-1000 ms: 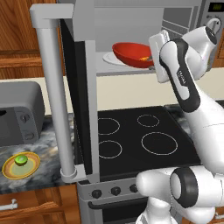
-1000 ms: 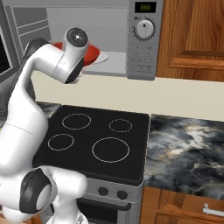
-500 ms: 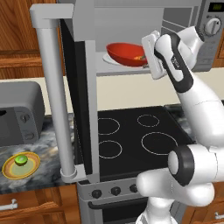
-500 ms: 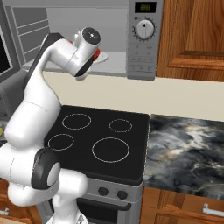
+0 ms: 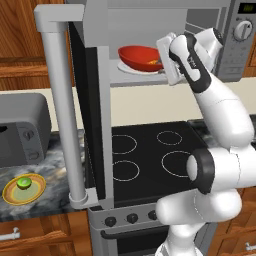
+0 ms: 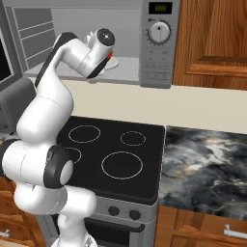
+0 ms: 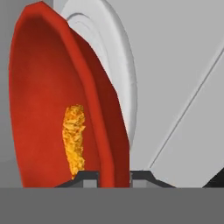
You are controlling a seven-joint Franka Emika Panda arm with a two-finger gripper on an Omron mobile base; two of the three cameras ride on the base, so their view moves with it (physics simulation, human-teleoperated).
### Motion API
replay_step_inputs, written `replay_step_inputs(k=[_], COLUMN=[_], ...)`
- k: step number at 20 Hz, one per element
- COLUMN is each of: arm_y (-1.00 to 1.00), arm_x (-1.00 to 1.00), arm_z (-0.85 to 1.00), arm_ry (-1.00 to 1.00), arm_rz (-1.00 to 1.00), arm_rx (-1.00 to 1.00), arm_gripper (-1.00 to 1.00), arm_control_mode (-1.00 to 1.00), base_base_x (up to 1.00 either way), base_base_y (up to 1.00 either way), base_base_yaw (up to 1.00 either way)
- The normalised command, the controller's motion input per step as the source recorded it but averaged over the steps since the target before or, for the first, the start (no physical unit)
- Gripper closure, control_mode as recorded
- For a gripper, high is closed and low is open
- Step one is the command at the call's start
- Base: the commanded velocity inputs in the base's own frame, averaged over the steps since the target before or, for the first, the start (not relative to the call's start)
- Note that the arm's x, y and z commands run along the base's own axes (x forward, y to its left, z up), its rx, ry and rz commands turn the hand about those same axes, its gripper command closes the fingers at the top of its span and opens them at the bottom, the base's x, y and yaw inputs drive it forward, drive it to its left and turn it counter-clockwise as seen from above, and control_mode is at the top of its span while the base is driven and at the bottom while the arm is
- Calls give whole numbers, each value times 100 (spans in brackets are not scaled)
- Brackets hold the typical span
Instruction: Remove the kiwi from the bowl and place it on the small plate. Then place the bowl with only the shrimp in the microwave, close the door, and press the start button to microwave the shrimp.
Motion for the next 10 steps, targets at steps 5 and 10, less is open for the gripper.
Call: replay_step_inputs(k=[5, 10], arm_y=[19, 7], arm_x=[40, 30], arm_z=[-13, -22], arm_ry=[0, 0], arm_rz=[0, 0], arm_rx=[0, 0], arm_gripper=[100, -100], arm_control_mode=[-100, -100], base_base_x=[0, 0], base_base_y=[0, 0], base_base_yaw=[0, 0])
